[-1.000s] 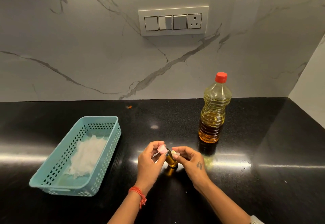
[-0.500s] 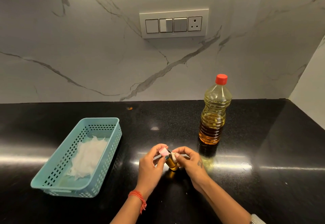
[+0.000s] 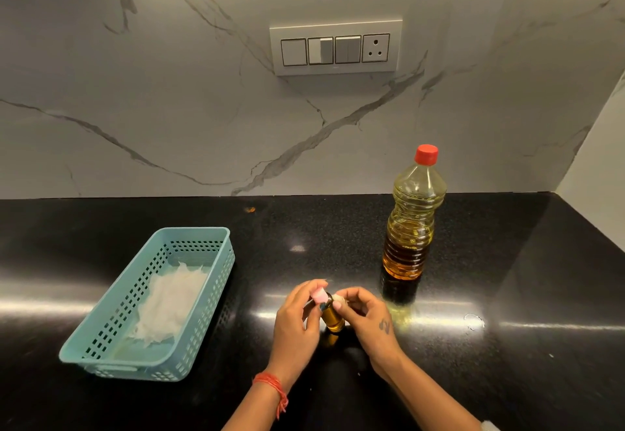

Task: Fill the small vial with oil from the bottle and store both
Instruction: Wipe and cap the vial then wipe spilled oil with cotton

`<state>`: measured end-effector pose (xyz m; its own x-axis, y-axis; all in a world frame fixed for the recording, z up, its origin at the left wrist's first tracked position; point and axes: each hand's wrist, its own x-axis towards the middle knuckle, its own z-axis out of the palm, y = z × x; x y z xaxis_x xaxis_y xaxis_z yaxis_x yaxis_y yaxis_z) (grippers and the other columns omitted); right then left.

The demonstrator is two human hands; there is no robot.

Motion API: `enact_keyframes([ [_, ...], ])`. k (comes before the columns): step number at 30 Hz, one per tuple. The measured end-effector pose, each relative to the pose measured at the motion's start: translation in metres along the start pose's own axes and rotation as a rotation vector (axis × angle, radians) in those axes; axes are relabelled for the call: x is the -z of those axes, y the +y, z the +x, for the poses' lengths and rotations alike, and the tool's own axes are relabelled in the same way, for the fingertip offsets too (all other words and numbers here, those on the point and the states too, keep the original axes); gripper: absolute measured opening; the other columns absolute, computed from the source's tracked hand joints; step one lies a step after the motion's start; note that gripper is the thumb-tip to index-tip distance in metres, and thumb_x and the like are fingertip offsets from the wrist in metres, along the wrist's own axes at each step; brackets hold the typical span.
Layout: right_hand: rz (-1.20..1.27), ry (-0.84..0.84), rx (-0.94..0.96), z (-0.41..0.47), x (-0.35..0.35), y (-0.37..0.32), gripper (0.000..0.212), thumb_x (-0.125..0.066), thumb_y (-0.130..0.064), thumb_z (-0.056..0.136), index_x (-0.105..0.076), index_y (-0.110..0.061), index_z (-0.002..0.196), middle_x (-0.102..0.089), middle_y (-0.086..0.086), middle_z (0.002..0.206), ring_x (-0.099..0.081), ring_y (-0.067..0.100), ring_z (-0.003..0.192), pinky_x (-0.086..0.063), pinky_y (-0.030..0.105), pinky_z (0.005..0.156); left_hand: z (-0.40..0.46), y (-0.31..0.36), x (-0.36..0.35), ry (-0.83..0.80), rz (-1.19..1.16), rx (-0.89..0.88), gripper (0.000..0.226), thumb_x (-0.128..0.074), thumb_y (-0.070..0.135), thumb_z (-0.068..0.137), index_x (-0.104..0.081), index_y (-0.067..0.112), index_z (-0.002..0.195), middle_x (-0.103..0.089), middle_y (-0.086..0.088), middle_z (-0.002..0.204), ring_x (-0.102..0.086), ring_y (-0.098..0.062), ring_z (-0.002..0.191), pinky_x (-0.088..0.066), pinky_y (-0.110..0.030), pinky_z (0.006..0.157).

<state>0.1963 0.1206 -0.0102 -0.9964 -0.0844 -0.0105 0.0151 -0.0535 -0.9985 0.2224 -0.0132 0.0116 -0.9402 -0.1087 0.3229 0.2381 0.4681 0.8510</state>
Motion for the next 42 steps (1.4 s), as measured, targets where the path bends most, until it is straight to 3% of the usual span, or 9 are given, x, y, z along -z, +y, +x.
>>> enact_keyframes([
  [3, -0.041, 0.044, -0.047, 0.003, 0.004, 0.01, 0.008, -0.068, -0.011, 0.081, -0.072, -0.018, 0.084, -0.074, 0.002, 0.084, -0.069, 0.017, 0.086, -0.053, 0.024, 0.076, 0.001, 0.001, 0.0, -0.002, 0.013, -0.019, 0.05, -0.056, -0.004, 0.084, -0.053, 0.042, 0.105, -0.054, 0.015, 0.11, -0.053, 0.002, 0.108, -0.044, -0.008, 0.086],
  [7, -0.059, 0.044, -0.048, 0.013, -0.004, 0.004, 0.013, -0.066, -0.01, 0.082, -0.073, -0.019, 0.084, -0.074, 0.001, 0.086, -0.068, 0.014, 0.087, -0.055, 0.034, 0.084, 0.002, 0.001, -0.002, -0.018, -0.019, -0.012, 0.048, -0.057, -0.005, 0.083, -0.057, 0.037, 0.106, -0.056, 0.011, 0.109, -0.055, 0.0, 0.107, -0.045, -0.01, 0.087],
  [14, 0.069, 0.066, 0.035, -0.002, -0.003, -0.001, 0.015, -0.067, -0.001, 0.079, -0.073, -0.013, 0.085, -0.074, 0.003, 0.088, -0.069, 0.015, 0.088, -0.054, 0.026, 0.081, 0.0, -0.001, -0.001, 0.022, -0.056, 0.018, 0.04, -0.059, -0.004, 0.082, -0.061, 0.027, 0.106, -0.058, 0.008, 0.108, -0.057, -0.002, 0.105, -0.047, -0.012, 0.086],
  [20, -0.04, 0.089, 0.008, -0.002, 0.0, 0.014, 0.017, -0.069, -0.003, 0.078, -0.074, -0.019, 0.078, -0.074, -0.001, 0.081, -0.07, 0.015, 0.083, -0.054, 0.023, 0.075, 0.0, 0.005, 0.0, 0.029, -0.099, 0.046, 0.033, -0.064, 0.001, 0.081, -0.065, 0.03, 0.099, -0.059, 0.008, 0.101, -0.059, -0.002, 0.099, -0.048, -0.011, 0.081],
  [27, -0.016, 0.011, 0.079, 0.006, -0.009, -0.004, 0.012, -0.067, -0.007, 0.081, -0.072, -0.018, 0.084, -0.073, 0.003, 0.086, -0.069, 0.014, 0.087, -0.055, 0.027, 0.079, 0.0, 0.001, 0.0, 0.081, -0.099, 0.063, 0.031, -0.07, 0.005, 0.077, -0.069, 0.032, 0.091, -0.063, 0.012, 0.093, -0.064, -0.008, 0.092, -0.052, -0.02, 0.079],
  [32, -0.033, 0.037, 0.057, -0.006, 0.0, 0.006, 0.013, -0.067, -0.004, 0.081, -0.072, -0.015, 0.083, -0.074, 0.003, 0.084, -0.069, 0.014, 0.083, -0.053, 0.024, 0.075, 0.0, 0.003, 0.001, 0.13, -0.115, 0.092, 0.032, -0.073, 0.003, 0.073, -0.07, 0.031, 0.089, -0.068, 0.01, 0.091, -0.061, 0.0, 0.094, -0.045, -0.006, 0.078],
  [37, -0.147, 0.018, 0.003, 0.01, -0.004, 0.01, 0.014, -0.067, -0.008, 0.081, -0.071, -0.022, 0.08, -0.074, 0.001, 0.082, -0.069, 0.012, 0.081, -0.056, 0.037, 0.08, 0.003, 0.005, 0.004, 0.124, -0.049, 0.08, 0.037, -0.075, 0.007, 0.072, -0.066, 0.04, 0.086, -0.068, 0.013, 0.087, -0.058, 0.006, 0.093, -0.041, -0.002, 0.078],
  [39, -0.15, 0.007, 0.041, 0.014, -0.007, 0.002, 0.011, -0.067, -0.011, 0.082, -0.071, -0.021, 0.082, -0.073, 0.001, 0.083, -0.069, 0.011, 0.082, -0.056, 0.034, 0.079, 0.004, 0.007, 0.004, 0.12, -0.036, 0.072, 0.037, -0.074, 0.009, 0.072, -0.065, 0.042, 0.086, -0.065, 0.019, 0.095, -0.058, 0.007, 0.094, -0.04, -0.002, 0.079],
  [42, -0.094, -0.006, 0.102, 0.01, -0.009, -0.009, 0.011, -0.067, -0.01, 0.082, -0.071, -0.019, 0.086, -0.073, 0.001, 0.087, -0.068, 0.011, 0.085, -0.055, 0.027, 0.078, 0.003, 0.005, 0.004, 0.124, -0.048, 0.076, 0.037, -0.072, 0.008, 0.075, -0.065, 0.042, 0.088, -0.067, 0.018, 0.09, -0.058, 0.006, 0.096, -0.043, -0.005, 0.08],
])
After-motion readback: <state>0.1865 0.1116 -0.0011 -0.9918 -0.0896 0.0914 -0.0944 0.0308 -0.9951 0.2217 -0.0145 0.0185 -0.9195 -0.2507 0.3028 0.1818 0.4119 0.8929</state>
